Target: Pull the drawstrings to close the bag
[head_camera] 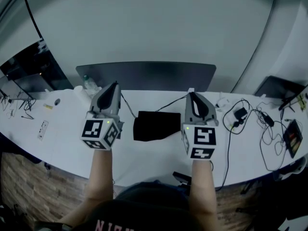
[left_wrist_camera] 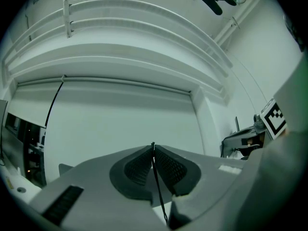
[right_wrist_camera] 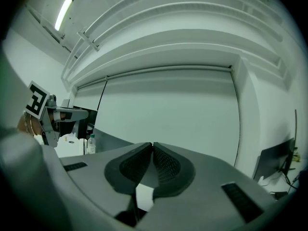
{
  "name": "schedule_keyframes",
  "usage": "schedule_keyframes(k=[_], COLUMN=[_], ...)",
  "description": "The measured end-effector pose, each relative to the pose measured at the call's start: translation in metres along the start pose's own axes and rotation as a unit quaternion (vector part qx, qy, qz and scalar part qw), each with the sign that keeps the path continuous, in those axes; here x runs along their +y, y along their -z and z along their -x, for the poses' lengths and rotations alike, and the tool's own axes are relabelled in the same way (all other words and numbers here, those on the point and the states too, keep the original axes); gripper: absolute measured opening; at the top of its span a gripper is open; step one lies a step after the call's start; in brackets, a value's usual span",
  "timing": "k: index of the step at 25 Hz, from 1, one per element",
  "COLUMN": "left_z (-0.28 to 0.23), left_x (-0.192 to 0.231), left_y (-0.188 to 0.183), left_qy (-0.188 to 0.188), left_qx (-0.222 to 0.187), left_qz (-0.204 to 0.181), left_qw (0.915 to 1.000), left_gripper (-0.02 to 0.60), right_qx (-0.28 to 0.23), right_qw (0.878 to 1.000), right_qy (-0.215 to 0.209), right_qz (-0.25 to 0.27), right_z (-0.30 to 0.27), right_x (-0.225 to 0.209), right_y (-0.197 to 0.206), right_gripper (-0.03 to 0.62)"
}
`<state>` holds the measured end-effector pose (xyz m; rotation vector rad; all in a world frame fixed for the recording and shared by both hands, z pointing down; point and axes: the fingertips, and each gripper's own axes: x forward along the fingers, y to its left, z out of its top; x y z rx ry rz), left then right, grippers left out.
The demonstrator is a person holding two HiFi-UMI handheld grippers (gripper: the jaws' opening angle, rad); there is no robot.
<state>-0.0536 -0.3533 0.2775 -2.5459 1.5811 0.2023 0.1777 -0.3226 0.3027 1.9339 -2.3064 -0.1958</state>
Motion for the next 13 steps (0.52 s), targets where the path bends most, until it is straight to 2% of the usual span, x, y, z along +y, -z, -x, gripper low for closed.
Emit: schedule_keyframes(k=[13], left_z=[-0.003], left_x=[-0.012], left_y=[0.000], left_qy=[0.013], left_qx=[0.003], left_qz=[-0.008], left_qw=[0.9999], left_gripper=[0.017], right_qx=[0.008], right_qw=[1.000], right_qy=[0.015], right_qz=[0.004], right_z=[0.007], right_x=[-0.011], right_y=[0.004], right_gripper=[0.009])
